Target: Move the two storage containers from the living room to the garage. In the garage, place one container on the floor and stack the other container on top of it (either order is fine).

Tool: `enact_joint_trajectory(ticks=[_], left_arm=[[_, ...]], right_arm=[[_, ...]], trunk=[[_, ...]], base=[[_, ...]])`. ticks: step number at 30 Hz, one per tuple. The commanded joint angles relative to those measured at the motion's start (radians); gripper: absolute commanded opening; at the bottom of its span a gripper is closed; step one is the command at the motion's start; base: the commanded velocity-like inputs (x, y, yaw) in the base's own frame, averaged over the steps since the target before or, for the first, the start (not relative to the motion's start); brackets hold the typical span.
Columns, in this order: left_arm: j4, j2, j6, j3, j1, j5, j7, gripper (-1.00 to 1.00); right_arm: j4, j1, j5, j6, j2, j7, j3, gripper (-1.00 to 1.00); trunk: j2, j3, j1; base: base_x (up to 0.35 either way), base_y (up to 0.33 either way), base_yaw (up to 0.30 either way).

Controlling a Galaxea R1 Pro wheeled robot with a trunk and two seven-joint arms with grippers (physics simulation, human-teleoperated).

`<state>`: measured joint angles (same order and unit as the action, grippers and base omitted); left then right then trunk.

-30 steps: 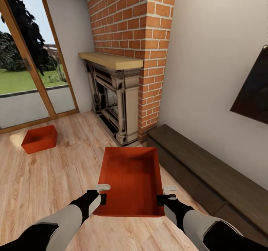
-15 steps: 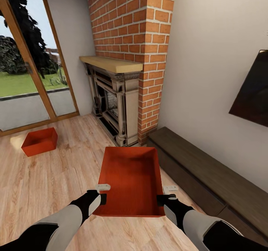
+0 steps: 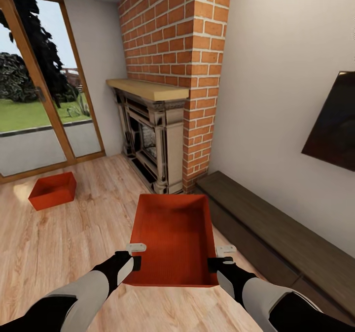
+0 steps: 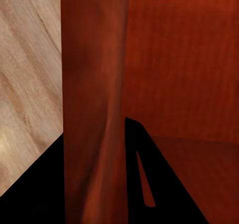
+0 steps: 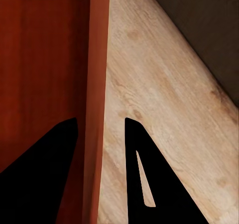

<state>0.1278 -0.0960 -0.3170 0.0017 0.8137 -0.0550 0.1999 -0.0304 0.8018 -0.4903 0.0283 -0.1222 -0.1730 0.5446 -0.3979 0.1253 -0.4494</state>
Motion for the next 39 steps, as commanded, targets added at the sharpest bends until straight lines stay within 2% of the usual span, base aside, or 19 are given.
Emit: enact_joint_trajectory(ticks=[1,8,31,39], left_arm=[[0.006,-0.001,-0.007,-0.005,0.000,0.017,0.008,-1.00],[0.007,-0.001,-0.007,-0.005,0.000,0.017,0.007,-1.00],[0.007,0.001,-0.008,-0.003,0.001,0.017,0.009,-1.00],[0.010,0.001,-0.007,-0.003,0.001,0.017,0.007,-1.00]], right_arm=[[0.001,0.000,-0.017,0.004,-0.005,-0.005,0.021,-1.00],[0.001,0.000,-0.017,0.004,-0.005,-0.004,0.021,-1.00],[0.001,0.000,-0.017,0.004,-0.005,-0.004,0.021,-1.00],[0.001,0.000,-0.017,0.004,-0.006,-0.004,0.021,-1.00]], trunk=[[-0.002,0.000,-0.001],[-0.002,-0.007,-0.001],[-0.002,-0.008,-0.001],[-0.002,-0.018,-0.001]], base=[[0.000,0.000,0.000],[0.000,0.000,0.000],[0.000,0.000,0.000],[0.000,0.000,0.066]])
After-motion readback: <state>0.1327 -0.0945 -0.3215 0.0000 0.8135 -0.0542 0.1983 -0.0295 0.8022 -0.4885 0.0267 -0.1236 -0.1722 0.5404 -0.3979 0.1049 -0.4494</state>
